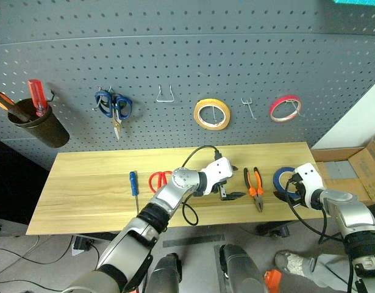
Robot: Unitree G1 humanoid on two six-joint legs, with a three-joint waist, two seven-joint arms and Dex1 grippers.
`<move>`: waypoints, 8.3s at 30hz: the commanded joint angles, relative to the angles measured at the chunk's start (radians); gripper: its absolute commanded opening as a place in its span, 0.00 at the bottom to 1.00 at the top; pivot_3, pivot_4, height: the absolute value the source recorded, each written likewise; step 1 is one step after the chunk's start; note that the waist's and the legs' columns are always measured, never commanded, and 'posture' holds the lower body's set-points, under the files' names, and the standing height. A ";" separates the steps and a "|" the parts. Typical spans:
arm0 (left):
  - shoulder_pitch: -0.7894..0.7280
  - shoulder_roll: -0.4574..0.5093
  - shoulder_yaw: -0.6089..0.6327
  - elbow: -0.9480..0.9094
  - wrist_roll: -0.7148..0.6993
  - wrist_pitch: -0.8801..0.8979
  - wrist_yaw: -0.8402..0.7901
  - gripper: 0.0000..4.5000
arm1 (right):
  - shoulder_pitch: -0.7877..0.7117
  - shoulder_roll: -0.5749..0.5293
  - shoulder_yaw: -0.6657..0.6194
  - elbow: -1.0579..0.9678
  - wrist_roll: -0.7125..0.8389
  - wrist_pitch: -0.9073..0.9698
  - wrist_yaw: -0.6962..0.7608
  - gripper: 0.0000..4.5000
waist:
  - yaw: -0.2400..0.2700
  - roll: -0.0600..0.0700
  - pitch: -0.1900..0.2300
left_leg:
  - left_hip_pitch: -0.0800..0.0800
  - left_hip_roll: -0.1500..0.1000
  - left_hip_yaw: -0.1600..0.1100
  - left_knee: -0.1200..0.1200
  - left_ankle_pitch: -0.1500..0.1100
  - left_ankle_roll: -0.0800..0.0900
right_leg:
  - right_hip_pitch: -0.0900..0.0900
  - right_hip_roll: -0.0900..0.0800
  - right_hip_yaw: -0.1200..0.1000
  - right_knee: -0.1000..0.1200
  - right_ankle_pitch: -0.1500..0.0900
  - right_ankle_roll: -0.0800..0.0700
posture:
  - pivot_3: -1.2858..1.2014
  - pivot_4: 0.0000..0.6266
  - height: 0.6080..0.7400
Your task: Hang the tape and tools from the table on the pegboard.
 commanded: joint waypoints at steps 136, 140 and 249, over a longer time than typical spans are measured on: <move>0.703 0.337 0.216 -0.898 -0.104 0.394 0.177 1.00 | -0.278 0.355 0.061 0.053 -0.194 0.347 -0.308 0.99 | 0.016 0.003 -0.039 | -0.009 0.003 0.025 0.005 0.013 0.014 | -0.016 0.001 0.031 0.001 0.024 0.010 | 0.47 0.41 1.00; 0.709 0.333 0.215 -0.924 -0.110 0.412 0.186 1.00 | -0.303 0.360 0.063 0.144 -0.192 0.295 -0.320 0.99 | 0.019 0.003 -0.035 | -0.008 0.003 0.026 0.006 0.014 0.015 | -0.015 0.002 0.031 0.001 0.024 0.013 | 0.48 0.43 1.00; 0.440 0.265 0.533 -0.949 -0.115 0.528 0.608 1.00 | -0.715 0.678 0.079 0.179 -0.089 -0.371 -0.314 1.00 | 0.079 -0.004 -0.092 | -0.005 0.022 0.023 -0.003 0.022 0.001 | -0.019 0.029 0.028 -0.001 0.036 -0.009 | 0.50 0.26 1.00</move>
